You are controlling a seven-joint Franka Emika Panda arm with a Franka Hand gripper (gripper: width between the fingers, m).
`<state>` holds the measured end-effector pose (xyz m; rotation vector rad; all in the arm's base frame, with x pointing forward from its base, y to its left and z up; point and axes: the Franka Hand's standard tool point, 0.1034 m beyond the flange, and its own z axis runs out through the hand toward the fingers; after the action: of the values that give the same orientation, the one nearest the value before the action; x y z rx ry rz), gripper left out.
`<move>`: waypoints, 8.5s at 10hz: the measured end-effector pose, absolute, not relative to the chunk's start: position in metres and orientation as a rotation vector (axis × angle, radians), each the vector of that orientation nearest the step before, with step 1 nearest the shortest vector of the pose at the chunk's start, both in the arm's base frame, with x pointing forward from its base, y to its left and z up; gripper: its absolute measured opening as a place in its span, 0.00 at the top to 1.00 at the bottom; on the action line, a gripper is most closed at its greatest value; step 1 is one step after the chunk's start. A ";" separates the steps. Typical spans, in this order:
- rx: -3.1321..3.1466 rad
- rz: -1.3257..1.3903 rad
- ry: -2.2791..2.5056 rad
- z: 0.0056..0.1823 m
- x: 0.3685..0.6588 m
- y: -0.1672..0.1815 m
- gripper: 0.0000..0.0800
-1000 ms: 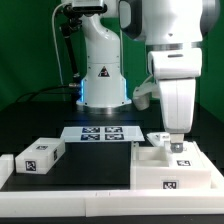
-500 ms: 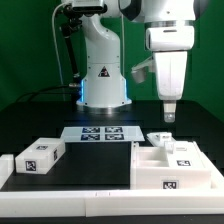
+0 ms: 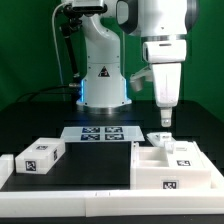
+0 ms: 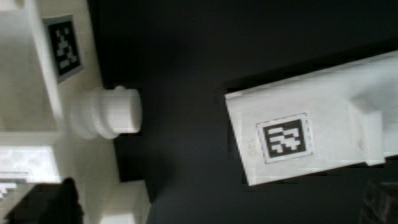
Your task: Assemble cabinet
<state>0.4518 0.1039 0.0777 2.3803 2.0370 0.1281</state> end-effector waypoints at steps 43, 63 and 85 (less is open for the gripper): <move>2.339 0.007 2.117 0.063 0.428 0.063 0.91; 2.401 0.028 2.057 0.057 0.460 0.064 0.91; 2.302 0.087 2.155 0.056 0.527 0.056 0.91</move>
Offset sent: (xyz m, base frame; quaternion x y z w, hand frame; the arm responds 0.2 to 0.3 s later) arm -0.0211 0.0170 -0.0149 -0.0035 0.0266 -0.1422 0.9895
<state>0.5269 0.0555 0.0556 2.3017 2.1546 0.0872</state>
